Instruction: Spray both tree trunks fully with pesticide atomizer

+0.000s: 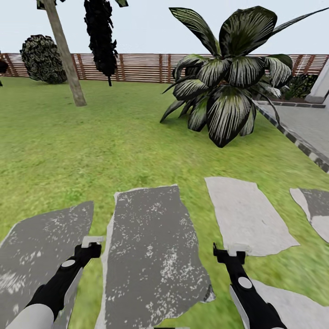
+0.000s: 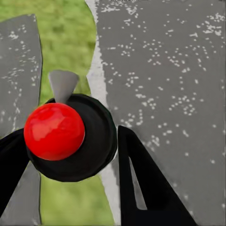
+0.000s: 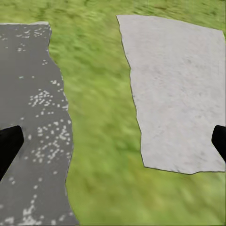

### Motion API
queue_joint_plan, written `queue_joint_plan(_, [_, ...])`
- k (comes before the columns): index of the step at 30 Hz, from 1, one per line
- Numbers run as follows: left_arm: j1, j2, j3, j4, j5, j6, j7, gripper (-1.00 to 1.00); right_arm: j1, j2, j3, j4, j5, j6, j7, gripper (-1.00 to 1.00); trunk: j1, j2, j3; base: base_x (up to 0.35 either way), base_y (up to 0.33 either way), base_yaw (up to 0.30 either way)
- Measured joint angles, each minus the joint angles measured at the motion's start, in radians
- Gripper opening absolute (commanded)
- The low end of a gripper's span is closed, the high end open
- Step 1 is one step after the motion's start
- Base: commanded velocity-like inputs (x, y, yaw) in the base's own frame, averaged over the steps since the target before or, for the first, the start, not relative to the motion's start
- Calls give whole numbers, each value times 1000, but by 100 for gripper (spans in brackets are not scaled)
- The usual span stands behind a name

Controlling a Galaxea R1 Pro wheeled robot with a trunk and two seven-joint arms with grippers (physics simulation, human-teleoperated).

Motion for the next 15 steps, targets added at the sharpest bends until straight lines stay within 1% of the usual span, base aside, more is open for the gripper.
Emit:
queue_joint_plan(8, [0,0,0,0,0,-1,0,-100,1,0,0,11,0,0,0,100,0,0,6,146,310,257])
queue_joint_plan(15, [0,0,-1,0,0,-2,0,-100,0,0,0,12,0,0,0,100,0,0,10,186,303,259])
